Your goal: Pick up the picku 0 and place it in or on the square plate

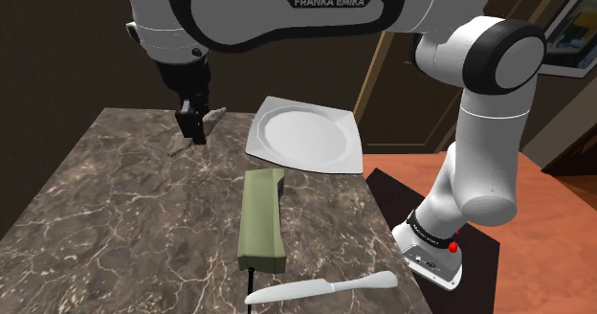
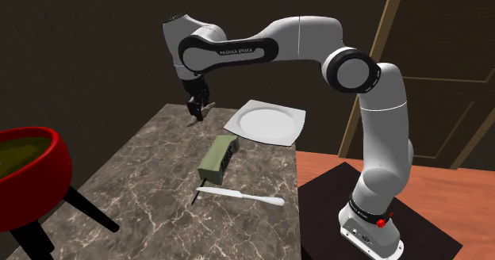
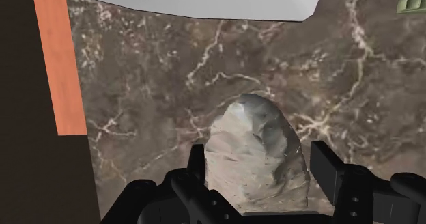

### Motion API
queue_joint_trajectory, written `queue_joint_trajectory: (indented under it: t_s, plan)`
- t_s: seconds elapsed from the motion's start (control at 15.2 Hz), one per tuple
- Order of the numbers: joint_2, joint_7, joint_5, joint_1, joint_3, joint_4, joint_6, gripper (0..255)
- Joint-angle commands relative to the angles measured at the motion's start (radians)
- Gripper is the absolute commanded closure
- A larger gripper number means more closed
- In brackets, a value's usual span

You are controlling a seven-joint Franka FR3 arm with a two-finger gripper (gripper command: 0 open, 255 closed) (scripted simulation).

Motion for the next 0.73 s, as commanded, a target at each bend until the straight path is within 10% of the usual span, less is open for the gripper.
queue_joint_trajectory:
  t_s: [0.0,0.66]
  plan:
    - [0.005,-0.004,-0.002,0.006,0.0,0.036,-0.032,255]
    - [-0.013,-0.029,0.003,0.009,0.003,0.126,-0.134,255]
